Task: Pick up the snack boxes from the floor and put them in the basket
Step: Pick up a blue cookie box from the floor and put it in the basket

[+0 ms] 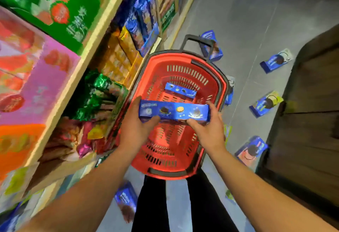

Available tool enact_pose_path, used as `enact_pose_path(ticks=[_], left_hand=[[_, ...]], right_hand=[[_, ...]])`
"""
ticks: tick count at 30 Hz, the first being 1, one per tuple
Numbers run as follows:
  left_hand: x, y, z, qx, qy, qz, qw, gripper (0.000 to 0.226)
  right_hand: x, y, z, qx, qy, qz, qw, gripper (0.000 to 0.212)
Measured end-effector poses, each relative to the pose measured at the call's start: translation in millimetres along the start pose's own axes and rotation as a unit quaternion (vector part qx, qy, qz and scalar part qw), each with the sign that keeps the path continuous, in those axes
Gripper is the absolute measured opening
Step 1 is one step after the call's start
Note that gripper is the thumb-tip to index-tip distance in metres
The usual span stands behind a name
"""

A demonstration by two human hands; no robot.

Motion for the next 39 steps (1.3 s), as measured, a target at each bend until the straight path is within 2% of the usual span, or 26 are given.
enact_pose_path(ticks=[5, 9, 13, 16, 21, 23, 27, 32, 35, 39], left_hand=[[-45.5, 63.1, 84.5, -0.023, 0.046, 0.062, 0.997, 0.080], [-106.8, 127.9, 141.7, -0.059, 0.068, 0.101, 0.991, 0.089], [-177.6, 200.1, 190.8, -0.072, 0.049, 0.094, 0.992, 0.090], [-210.7, 240.7, 224.8, -0.073, 0.019, 0.090, 0.993, 0.088], [-246.2, 295.5, 267.6, -0.054, 0.010, 0.074, 0.996, 0.087], [-249.7, 308.0, 279.6, -0.044, 0.026, 0.063, 0.997, 0.088], [-261.0, 328.7, 301.5, -0.016, 0.042, 0.055, 0.997, 0.086], [-274.0, 338.7, 306.1, -0.021, 0.017, 0.072, 0.997, 0.083], [-264.9, 331.5, 296.8, -0.044, 0.023, 0.038, 0.998, 0.083], [-227.6, 295.9, 263.4, -0.082, 0.025, 0.003, 0.996, 0.072]], right_hand=[[84.4, 54.0, 54.7, 0.048, 0.060, -0.004, 0.997, 0.088], [162.4, 95.9, 88.0, 0.078, 0.108, 0.005, 0.991, 0.089], [243.8, 142.0, 134.3, 0.080, 0.150, -0.013, 0.985, 0.086], [274.4, 159.5, 172.3, 0.079, 0.146, -0.052, 0.985, 0.075], [323.2, 184.9, 230.1, 0.078, 0.150, -0.091, 0.981, 0.080], [336.1, 190.3, 243.6, 0.093, 0.153, -0.094, 0.979, 0.078], [363.7, 198.9, 266.4, 0.113, 0.146, -0.084, 0.979, 0.061], [377.2, 215.5, 279.1, 0.091, 0.165, -0.031, 0.981, 0.070], [363.5, 213.6, 273.8, 0.070, 0.166, -0.026, 0.983, 0.078], [315.1, 188.2, 230.6, 0.050, 0.165, -0.050, 0.984, 0.071]])
Point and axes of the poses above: each hand's wrist, its own z-axis towards the middle knuckle, its own y-axis out of the palm, x = y × z, the point moved 10 cm from there along z, towards the middle knuckle, and after that the axes turned 4 degrees about z, right-handed, at the moved point
